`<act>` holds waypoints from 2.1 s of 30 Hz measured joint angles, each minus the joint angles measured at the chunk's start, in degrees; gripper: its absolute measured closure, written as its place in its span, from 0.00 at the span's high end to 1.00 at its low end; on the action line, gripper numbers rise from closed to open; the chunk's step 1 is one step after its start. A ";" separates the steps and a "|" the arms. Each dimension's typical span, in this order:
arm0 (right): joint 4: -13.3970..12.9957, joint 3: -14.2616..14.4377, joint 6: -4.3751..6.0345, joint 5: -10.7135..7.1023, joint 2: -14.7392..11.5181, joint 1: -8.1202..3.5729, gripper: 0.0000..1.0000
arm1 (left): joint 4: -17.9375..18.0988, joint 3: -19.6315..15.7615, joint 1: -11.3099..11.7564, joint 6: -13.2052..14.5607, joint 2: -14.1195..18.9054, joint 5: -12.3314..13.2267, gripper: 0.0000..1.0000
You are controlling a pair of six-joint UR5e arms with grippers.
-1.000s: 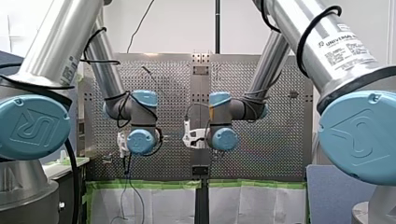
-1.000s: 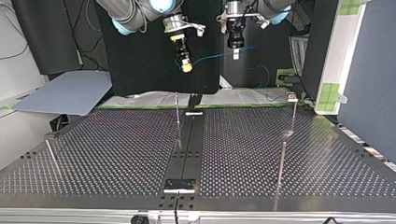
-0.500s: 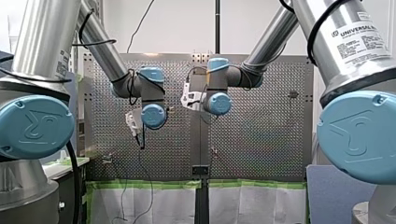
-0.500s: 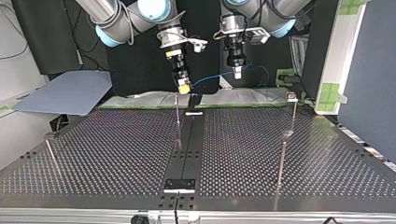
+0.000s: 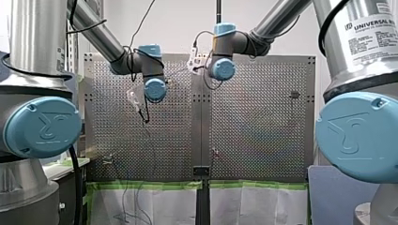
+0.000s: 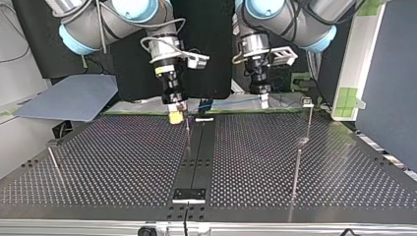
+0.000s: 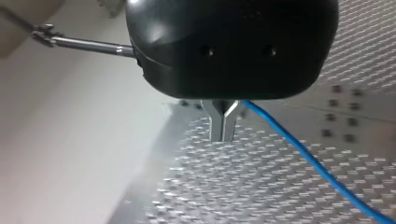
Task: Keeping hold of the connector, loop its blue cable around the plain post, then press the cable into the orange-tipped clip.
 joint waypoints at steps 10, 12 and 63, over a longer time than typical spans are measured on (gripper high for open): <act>5.77 -3.18 -0.13 -3.89 -5.28 -1.27 0.00 | -5.17 5.17 5.15 0.45 5.16 4.57 0.00; 6.97 -3.37 -0.16 -5.02 -5.44 -1.45 0.00 | -6.39 6.42 6.40 0.47 6.40 5.66 0.00; 14.40 -15.27 -0.03 -14.15 3.68 -8.26 0.00 | -35.45 22.82 29.03 0.05 4.38 27.07 0.00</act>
